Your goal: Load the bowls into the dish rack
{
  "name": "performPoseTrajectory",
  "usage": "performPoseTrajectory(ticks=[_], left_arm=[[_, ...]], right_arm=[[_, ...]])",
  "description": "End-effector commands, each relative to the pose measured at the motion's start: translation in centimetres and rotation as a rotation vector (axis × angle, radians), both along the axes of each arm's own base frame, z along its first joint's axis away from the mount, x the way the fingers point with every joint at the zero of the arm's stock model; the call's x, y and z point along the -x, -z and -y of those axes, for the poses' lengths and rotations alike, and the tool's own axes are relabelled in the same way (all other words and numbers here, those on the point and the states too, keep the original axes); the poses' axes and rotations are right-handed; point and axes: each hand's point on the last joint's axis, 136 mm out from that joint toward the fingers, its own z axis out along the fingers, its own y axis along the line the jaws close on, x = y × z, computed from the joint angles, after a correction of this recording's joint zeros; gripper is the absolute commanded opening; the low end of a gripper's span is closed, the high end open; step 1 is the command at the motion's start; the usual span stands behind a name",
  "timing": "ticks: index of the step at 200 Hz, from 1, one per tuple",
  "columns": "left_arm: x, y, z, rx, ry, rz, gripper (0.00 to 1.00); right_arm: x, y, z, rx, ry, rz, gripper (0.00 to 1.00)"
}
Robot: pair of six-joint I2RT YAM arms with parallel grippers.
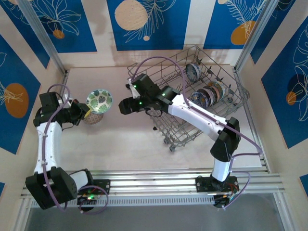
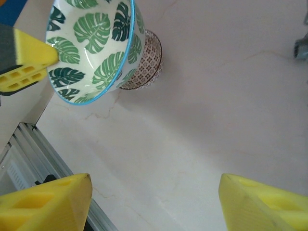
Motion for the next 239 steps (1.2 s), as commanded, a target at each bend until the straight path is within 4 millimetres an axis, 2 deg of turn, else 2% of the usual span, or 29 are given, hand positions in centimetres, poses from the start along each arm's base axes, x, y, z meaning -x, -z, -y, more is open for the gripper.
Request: performPoseTrajectory(ticks=[1,53,106,141,176,239], left_arm=[[0.3,-1.7,1.7,0.044,0.048,0.072,0.0],[1.5,-2.1,3.4,0.072,0.073,0.099,0.0],[2.1,-2.5,4.0,0.074,0.084,0.113,0.0],[2.3,-2.9,4.4,0.077,0.091,0.123,0.0],[2.5,-3.1,4.7,0.076,0.093,0.126,0.0],[3.1,-2.7,4.5,0.005,0.09,0.106,0.0]], right_arm=[[0.5,-0.9,-1.4,-0.05,0.009,-0.049,0.69],[-0.4,-0.6,-2.5,-0.089,0.048,-0.066,0.66],[-0.8,-0.8,-3.7,-0.141,0.04,-0.068,0.65],[-1.9,-0.3,-3.7,-0.156,0.084,-0.085,0.62],[-2.5,-0.6,-4.2,-0.203,0.094,-0.104,0.52],[-2.5,-0.2,-4.3,-0.191,0.105,-0.102,0.32]])
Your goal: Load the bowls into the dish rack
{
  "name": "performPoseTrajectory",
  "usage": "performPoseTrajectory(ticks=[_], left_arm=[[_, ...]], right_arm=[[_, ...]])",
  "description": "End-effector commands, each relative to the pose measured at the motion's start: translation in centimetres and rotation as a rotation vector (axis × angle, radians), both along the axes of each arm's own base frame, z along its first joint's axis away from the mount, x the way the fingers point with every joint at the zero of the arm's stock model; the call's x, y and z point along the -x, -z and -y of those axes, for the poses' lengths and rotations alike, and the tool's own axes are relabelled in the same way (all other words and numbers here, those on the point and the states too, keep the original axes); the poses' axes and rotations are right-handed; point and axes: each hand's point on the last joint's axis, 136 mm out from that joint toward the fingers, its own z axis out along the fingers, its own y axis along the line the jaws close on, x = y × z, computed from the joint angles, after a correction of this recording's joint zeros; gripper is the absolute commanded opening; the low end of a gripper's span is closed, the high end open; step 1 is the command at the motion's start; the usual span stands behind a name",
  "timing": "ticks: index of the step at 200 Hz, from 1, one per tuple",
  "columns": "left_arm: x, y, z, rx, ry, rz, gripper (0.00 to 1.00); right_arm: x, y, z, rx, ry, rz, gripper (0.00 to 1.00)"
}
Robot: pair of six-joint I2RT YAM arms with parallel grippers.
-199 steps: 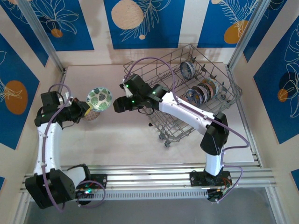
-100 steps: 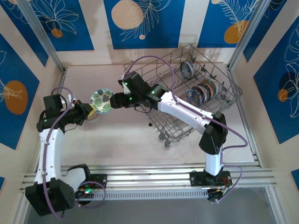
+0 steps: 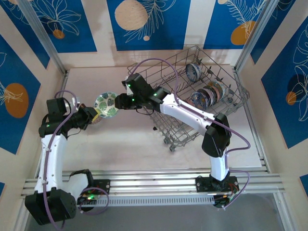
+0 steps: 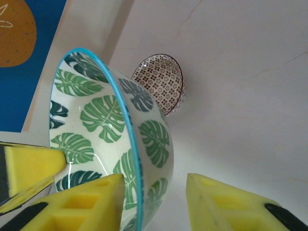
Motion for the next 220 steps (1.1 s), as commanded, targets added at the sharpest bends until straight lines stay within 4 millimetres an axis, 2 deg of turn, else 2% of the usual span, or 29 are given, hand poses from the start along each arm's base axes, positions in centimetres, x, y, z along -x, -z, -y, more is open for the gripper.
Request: performPoseTrajectory(ticks=[1,63,87,131,172,220], left_arm=[[0.4,-1.4,0.4,-0.032,0.022,0.056,0.0],[0.4,-1.4,1.2,-0.045,0.039,0.055,0.0],[0.4,-1.4,1.5,-0.043,0.043,0.056,0.0],[0.4,-1.6,2.2,-0.044,0.065,0.057,0.0],[0.5,-2.6,2.4,-0.053,0.07,0.079,0.2],[0.9,-4.3,2.3,-0.071,0.064,0.111,0.51]], right_arm=[[0.1,-0.8,-0.5,-0.025,-0.009,0.006,0.32],[0.1,-0.2,-0.8,-0.021,-0.014,-0.008,0.15],[0.2,-0.3,-0.9,-0.022,-0.022,-0.004,0.13],[0.3,-1.0,-0.5,-0.019,-0.016,0.015,0.0],[0.1,-2.7,0.3,-0.024,0.015,0.07,0.0],[-0.6,-5.0,1.0,-0.043,0.057,0.148,0.0]])
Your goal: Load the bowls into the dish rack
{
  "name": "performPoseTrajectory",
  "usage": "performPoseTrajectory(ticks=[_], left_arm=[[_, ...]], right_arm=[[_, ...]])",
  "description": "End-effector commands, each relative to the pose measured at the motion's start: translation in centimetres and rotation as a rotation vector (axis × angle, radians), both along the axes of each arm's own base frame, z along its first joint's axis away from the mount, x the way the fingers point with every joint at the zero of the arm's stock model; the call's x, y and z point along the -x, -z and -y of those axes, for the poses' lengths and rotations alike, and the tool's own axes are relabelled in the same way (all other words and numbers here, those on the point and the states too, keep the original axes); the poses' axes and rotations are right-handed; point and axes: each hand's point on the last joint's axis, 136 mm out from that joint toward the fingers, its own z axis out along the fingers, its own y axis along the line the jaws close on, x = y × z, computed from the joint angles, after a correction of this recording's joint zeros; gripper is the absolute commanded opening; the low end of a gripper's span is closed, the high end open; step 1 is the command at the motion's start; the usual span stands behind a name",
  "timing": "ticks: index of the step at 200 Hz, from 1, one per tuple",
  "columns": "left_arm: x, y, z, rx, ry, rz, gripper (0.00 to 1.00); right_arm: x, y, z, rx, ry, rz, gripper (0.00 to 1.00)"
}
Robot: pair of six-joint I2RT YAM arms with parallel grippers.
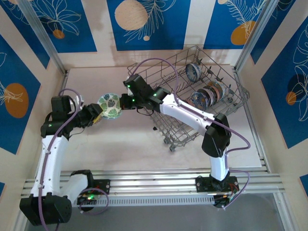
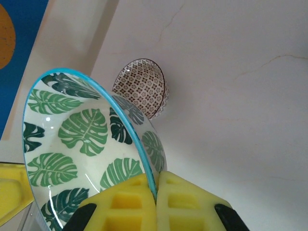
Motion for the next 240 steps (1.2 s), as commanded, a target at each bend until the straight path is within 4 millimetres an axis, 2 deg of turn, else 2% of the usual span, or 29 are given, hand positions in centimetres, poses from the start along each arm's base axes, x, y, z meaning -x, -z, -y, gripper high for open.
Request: performPoseTrajectory(ticks=[1,23,53,78,103,134,156,186,215,240], left_arm=[[0.6,-2.8,0.6,0.005,0.025,0.068,0.52],[0.6,-3.9,0.4,-0.009,0.023,0.088,0.66],[1.0,-5.1,0.1,-0.04,0.013,0.114,0.79],[1.2,-7.4,0.3,-0.055,0.037,0.188,0.9],[1.3,-9.0,0.5,-0.059,0.056,0.225,0.94],[1.0,-8.9,0.4,-0.065,0.053,0.225,0.96],[0.6,-8.5,0.2,-0.075,0.047,0.217,0.97],[-0.5,-7.6,0.0,-0.08,0.041,0.199,0.97],[-1.9,-5.9,0.1,-0.06,0.047,0.168,0.97],[-3.2,-4.3,0.2,-0.042,0.045,0.134,0.97]], right_arm=[[0.0,-5.2,0.2,-0.088,0.007,0.116,0.0],[-0.5,-6.3,0.5,-0.087,0.019,0.155,0.0],[-1.4,-8.5,1.4,-0.085,0.052,0.234,0.0],[-3.1,-10.6,2.6,-0.074,0.092,0.324,0.0],[-5.4,-13.3,4.3,-0.042,0.141,0.42,0.0],[-7.6,-17.1,6.6,-0.045,0.189,0.527,0.0],[-9.6,-18.6,9.4,-0.029,0.256,0.565,0.0],[-12.6,-19.4,15.1,0.054,0.38,0.626,0.0],[-15.2,-18.9,21.7,0.213,0.523,0.703,0.0],[-16.8,-16.8,26.8,0.347,0.616,0.715,0.0]])
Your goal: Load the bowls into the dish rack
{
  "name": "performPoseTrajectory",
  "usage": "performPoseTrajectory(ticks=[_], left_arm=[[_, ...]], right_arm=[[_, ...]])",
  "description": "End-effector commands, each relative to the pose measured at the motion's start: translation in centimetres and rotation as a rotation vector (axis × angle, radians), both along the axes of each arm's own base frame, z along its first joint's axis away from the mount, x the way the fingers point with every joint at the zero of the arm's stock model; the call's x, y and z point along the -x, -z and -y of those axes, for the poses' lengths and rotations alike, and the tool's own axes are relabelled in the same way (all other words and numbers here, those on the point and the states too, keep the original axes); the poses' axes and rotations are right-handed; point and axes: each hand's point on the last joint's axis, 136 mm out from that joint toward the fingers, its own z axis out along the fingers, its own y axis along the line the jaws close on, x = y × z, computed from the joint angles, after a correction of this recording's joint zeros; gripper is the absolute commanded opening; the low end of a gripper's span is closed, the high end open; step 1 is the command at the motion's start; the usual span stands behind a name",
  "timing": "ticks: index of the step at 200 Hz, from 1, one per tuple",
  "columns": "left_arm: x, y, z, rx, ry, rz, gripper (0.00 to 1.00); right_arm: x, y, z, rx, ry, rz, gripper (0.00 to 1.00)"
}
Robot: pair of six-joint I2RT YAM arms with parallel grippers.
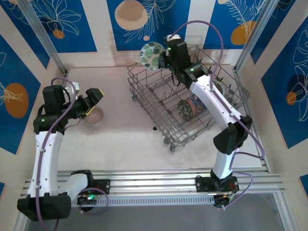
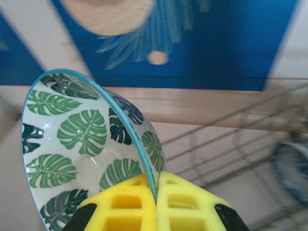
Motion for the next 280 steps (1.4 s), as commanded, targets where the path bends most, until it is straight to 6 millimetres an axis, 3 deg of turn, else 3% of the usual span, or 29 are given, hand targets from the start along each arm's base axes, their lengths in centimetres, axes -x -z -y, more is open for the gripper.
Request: performPoseTrajectory(ticks=[1,35,67,96,128,173,280], left_arm=[[-1.4,1.1,0.4,0.006,0.02,0.0,0.97],[-3.2,3.1,0.5,0.008,0.025,-0.049,0.97],[-4.5,4.6,1.4,-0.007,0.045,-0.089,0.97],[-5.3,5.9,1.5,-0.02,0.038,-0.125,0.97],[-5.8,6.9,1.7,-0.021,0.038,-0.152,0.97],[-6.1,7.7,2.0,-0.029,0.04,-0.171,0.97],[-6.0,8.6,2.4,-0.033,0.051,-0.188,0.97]], right_arm=[[-0.7,-3.7,5.5,0.07,0.142,0.152,0.0],[-2.9,0.8,11.2,0.229,0.296,0.137,0.0],[-4.4,5.1,13.9,0.346,0.367,0.101,0.0],[-5.0,7.5,15.8,0.374,0.423,0.069,0.0],[-6.0,9.2,16.3,0.427,0.425,0.052,0.0],[-7.2,10.1,16.9,0.502,0.442,0.073,0.0],[-7.3,13.1,14.1,0.68,0.369,0.112,0.0]])
